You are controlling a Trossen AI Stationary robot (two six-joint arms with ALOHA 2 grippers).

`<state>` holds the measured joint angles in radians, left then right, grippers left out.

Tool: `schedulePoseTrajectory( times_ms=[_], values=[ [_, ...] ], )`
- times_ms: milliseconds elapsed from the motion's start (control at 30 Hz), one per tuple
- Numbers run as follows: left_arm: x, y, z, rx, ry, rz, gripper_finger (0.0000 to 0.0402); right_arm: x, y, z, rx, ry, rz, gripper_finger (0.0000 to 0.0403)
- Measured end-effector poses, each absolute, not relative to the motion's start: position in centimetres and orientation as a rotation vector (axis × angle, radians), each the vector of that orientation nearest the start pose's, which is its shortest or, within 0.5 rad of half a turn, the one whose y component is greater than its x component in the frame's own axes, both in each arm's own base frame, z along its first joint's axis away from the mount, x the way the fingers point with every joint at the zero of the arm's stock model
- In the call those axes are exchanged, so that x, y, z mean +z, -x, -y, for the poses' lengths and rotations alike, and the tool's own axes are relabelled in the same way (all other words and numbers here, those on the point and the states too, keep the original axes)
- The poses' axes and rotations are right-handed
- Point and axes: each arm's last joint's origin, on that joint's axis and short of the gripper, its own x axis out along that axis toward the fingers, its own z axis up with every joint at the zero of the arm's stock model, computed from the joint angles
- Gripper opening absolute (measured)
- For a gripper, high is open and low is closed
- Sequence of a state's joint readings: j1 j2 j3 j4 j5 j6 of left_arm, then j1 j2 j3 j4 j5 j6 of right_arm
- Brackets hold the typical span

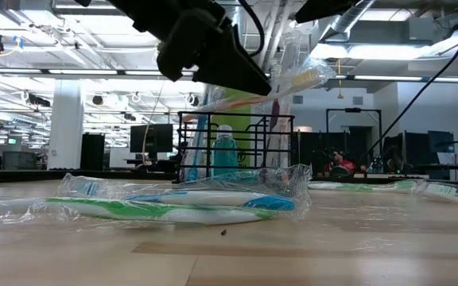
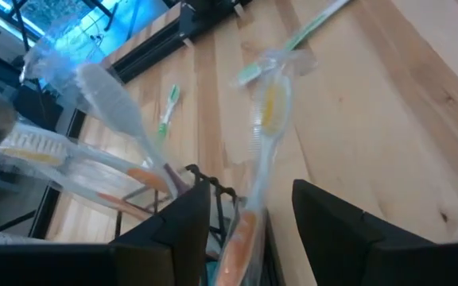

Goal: Pick & Place toothbrushing station
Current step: Put the orange toothbrush into the wire organizer

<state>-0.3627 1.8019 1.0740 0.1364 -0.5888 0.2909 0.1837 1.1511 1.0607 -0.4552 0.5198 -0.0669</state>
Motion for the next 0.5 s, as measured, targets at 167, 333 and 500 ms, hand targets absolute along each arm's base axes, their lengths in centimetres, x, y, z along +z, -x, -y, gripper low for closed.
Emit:
schedulePoseTrajectory(
  times_ms=[167, 333, 500],
  values=[
    [18.93, -36.32, 11.41, 0.126, -0.533, -0.565, 0.0168, 33.40, -23.98, -2.99, -0.311, 0.254, -0.526, 0.0082],
    [18.90, -36.40, 11.15, 0.129, -0.529, -0.568, 0.0160, 33.40, -23.98, -2.99, -0.311, 0.254, -0.526, 0.0082],
    [18.88, -36.47, 10.95, 0.124, -0.524, -0.570, 0.0145, 33.40, -23.98, -2.99, -0.311, 0.254, -0.526, 0.0082]
  ],
)
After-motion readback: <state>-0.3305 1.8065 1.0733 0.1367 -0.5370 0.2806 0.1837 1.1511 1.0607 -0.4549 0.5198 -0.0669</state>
